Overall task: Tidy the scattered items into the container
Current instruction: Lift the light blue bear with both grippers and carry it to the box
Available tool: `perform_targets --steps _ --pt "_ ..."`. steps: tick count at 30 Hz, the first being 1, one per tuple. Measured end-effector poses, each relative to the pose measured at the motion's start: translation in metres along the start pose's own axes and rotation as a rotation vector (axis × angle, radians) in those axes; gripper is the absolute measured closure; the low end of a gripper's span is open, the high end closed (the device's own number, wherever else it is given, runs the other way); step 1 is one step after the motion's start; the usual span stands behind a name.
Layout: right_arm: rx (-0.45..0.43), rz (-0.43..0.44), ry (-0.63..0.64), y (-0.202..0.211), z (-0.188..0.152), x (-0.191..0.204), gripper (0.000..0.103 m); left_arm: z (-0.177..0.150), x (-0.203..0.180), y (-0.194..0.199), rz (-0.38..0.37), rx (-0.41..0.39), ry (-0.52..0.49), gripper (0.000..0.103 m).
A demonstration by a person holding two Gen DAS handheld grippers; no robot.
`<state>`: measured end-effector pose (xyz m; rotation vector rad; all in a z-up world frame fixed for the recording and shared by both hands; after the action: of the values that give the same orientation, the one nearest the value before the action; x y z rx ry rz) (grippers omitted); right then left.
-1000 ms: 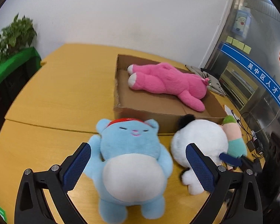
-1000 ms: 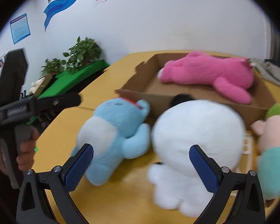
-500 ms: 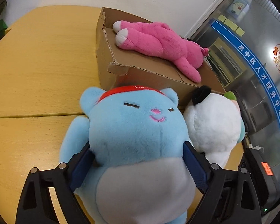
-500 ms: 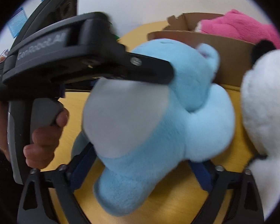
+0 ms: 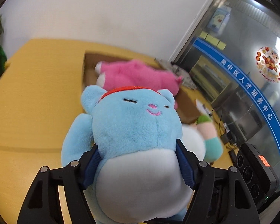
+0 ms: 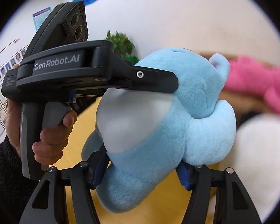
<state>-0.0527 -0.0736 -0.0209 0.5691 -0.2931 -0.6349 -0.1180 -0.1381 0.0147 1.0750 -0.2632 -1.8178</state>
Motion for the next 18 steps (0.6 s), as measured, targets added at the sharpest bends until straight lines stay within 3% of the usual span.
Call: perform_targets --steps 4,11,18 --pt "-0.071 -0.047 0.097 0.027 0.057 -0.036 0.040 0.061 -0.040 -0.002 -0.037 -0.070 -0.052 0.025" --pt "-0.084 -0.078 0.206 0.038 0.119 -0.110 0.040 0.150 -0.054 -0.048 -0.072 -0.095 -0.050 0.025" --pt "-0.055 0.003 0.192 0.000 0.136 -0.164 0.041 0.185 -0.022 -0.101 -0.012 -0.050 -0.004 0.025"
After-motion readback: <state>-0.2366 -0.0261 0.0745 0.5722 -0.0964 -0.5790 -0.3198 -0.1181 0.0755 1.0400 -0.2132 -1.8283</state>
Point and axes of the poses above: each gripper's, at about its wrist camera, not at the fingertips, and y roughly against the way its jaws point, x to its left, z to its top, the point moved 8 cm from there along -y, roughly the way its jaws point, and after that the axes turned 12 degrees about y, right-handed, at the moved point
